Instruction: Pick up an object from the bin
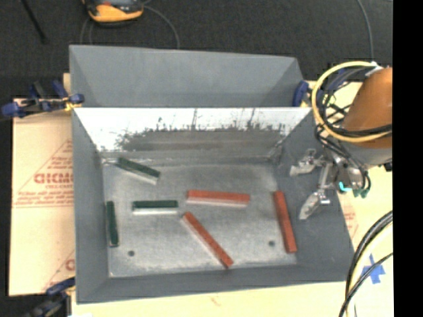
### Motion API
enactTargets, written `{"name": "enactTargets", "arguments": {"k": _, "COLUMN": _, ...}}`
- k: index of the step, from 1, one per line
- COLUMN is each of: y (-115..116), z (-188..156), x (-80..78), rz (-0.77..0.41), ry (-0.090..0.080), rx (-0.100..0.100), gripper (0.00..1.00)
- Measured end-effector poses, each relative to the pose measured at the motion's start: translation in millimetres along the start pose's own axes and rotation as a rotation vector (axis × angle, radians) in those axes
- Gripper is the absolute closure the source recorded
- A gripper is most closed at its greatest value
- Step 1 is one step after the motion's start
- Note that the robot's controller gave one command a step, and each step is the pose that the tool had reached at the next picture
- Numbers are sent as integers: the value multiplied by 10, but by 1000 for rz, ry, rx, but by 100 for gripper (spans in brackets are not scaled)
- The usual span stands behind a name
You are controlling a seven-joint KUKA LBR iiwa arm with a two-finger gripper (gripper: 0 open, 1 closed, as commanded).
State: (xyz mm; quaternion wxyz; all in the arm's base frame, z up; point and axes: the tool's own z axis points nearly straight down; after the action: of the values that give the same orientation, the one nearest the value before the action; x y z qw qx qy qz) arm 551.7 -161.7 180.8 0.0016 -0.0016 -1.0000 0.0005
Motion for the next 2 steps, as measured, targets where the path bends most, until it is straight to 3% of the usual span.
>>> {"name": "enactTargets", "arguments": {"k": 1, "y": 5, "z": -44, "x": -18, "rz": -4, "ry": -7, "rx": 2, "gripper": 0}}
{"name": "enactTargets", "arguments": {"k": 2, "y": 517, "z": 460, "x": 3, "rz": 17, "ry": -14, "rx": 1, "gripper": 0}}
